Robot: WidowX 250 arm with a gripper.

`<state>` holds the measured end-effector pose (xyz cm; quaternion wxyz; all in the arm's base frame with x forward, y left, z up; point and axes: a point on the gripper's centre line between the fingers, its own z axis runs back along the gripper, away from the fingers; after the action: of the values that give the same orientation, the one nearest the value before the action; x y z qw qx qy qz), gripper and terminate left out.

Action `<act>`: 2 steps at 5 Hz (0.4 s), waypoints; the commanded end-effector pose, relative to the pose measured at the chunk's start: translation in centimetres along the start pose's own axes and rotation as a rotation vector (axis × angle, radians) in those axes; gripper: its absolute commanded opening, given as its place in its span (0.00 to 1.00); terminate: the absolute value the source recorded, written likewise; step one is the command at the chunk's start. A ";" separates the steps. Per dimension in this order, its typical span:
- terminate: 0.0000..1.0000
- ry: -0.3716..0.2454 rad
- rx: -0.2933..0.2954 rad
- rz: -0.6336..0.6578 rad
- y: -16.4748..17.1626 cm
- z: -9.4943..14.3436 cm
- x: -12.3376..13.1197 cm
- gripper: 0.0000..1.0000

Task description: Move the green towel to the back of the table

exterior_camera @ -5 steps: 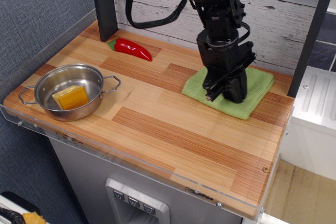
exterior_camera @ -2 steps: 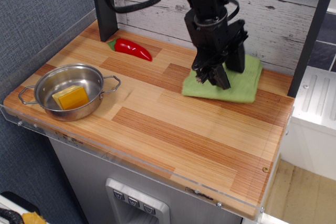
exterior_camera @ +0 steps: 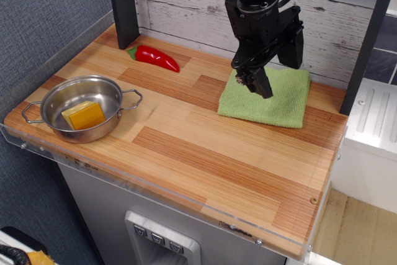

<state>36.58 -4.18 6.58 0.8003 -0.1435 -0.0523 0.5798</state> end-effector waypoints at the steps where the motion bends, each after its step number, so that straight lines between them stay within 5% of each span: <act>1: 0.00 -0.045 0.095 -0.205 -0.5 4.2 0.7 1.00; 2: 0.00 -0.029 0.232 -0.398 0.5 5.2 1.1 1.00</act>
<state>34.26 -2.01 9.13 0.9097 -0.0135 0.0034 0.4150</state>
